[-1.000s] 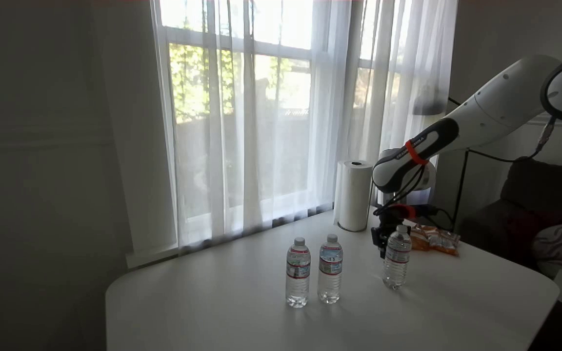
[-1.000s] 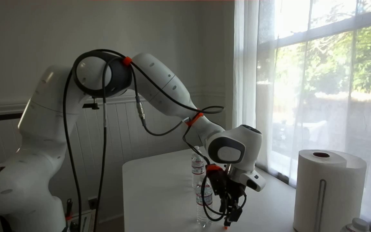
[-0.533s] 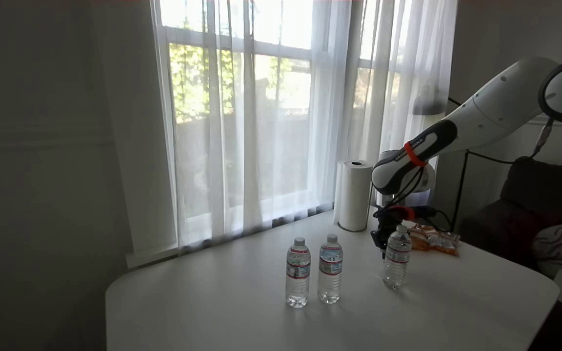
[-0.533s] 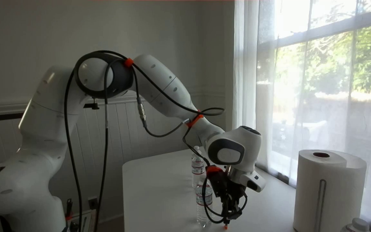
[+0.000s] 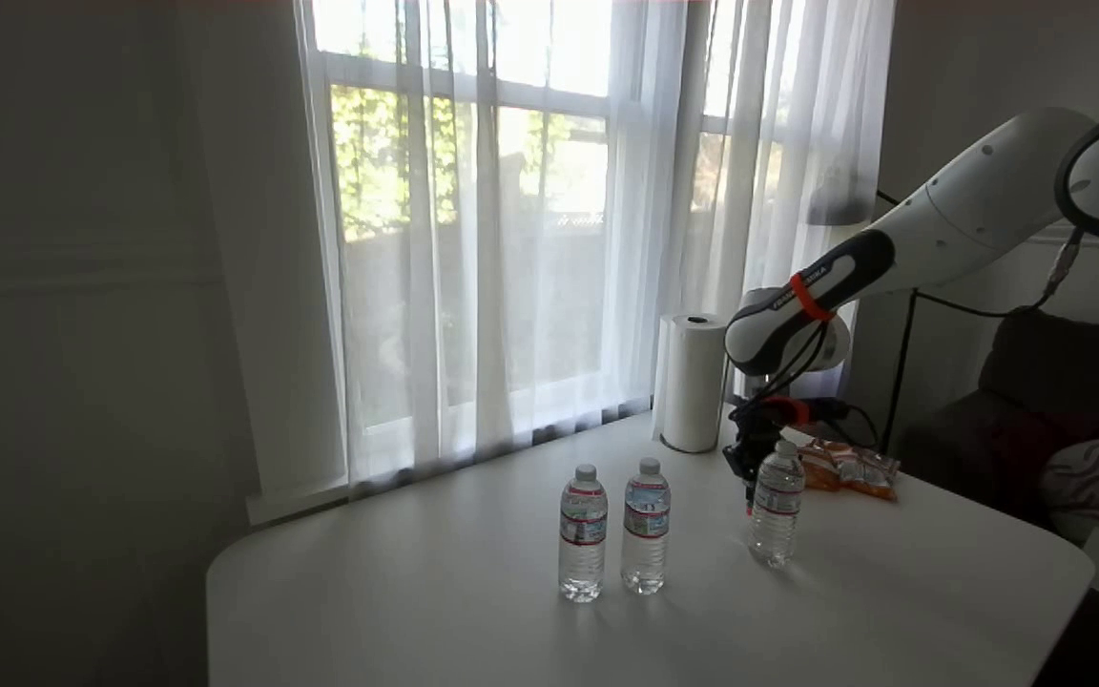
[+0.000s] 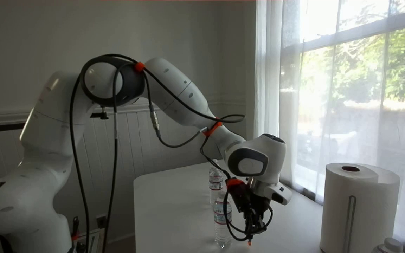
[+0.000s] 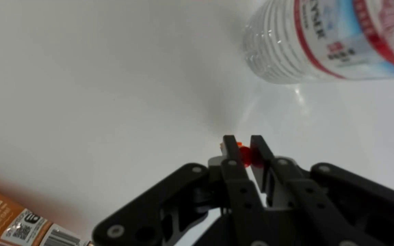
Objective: Pick up the water bottle to the far right and move it to the left, pick up the small orange toy and put it on top of the rightmost water bottle
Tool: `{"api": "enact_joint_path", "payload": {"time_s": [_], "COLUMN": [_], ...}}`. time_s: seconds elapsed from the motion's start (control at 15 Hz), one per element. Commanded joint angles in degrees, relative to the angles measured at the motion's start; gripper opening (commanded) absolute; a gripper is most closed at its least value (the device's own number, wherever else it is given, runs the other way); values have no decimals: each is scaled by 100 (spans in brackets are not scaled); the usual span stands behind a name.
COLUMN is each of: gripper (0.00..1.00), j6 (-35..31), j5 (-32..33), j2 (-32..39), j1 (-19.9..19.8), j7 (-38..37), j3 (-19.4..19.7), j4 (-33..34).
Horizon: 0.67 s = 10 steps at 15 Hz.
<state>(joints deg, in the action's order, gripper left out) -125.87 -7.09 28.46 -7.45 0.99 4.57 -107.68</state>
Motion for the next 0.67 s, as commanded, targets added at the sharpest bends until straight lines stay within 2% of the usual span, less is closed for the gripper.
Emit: {"api": "enact_joint_path", "payload": {"time_s": [0.0, 0.47, 0.6], "gripper": [4, 4, 4], "j6": [362, 1717, 2011], "j5": [83, 1126, 1141], "j2": [-808, -2344, -2682], "j1": [-3, 188, 214], "j7": [165, 420, 552], "j3": [-42, 12, -30], "j4": [-214, -397, -461]}}
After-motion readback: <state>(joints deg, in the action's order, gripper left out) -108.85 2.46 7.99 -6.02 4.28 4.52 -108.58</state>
